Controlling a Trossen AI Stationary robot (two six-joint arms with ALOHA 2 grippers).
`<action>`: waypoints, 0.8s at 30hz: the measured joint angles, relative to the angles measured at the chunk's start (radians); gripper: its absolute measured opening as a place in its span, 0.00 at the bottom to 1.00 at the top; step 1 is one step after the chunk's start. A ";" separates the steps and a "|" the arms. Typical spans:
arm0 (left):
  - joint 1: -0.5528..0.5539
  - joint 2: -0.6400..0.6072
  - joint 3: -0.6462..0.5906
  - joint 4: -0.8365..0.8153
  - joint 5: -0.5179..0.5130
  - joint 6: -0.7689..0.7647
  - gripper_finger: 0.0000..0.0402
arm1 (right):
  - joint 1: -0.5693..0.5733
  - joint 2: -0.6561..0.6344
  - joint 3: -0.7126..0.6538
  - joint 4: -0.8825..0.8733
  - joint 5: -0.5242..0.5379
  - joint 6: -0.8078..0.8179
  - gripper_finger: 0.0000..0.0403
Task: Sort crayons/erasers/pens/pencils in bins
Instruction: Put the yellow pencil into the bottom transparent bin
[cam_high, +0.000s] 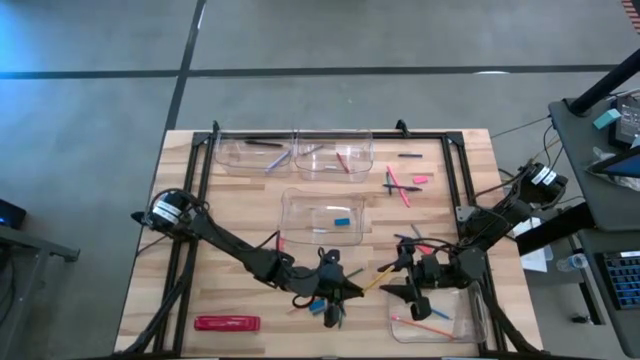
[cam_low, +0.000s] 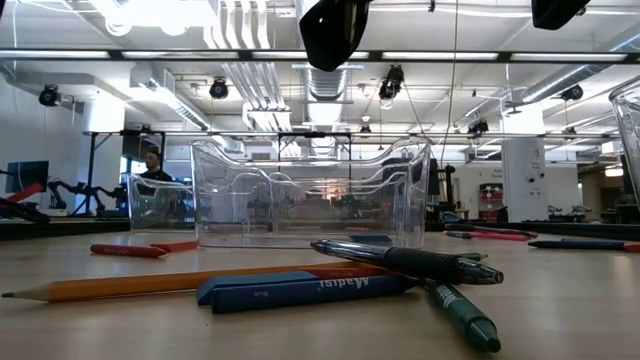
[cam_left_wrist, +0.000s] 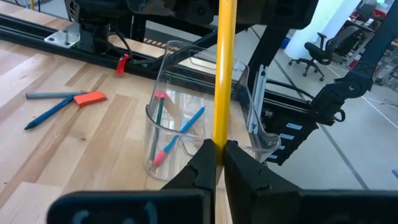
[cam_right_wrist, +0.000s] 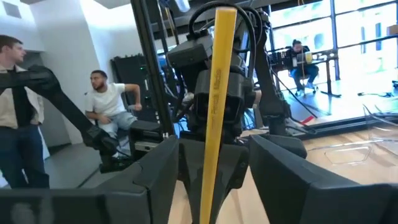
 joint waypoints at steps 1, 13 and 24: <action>0.000 0.000 0.000 0.001 0.000 0.000 0.00 | 0.000 0.000 0.000 0.000 0.000 0.000 0.42; 0.000 0.000 -0.019 -0.002 0.000 -0.028 0.00 | 0.000 0.000 0.000 -0.002 0.000 -0.003 0.25; 0.000 0.000 -0.028 0.000 0.000 -0.052 0.00 | 0.000 0.000 0.000 -0.013 0.003 -0.004 0.21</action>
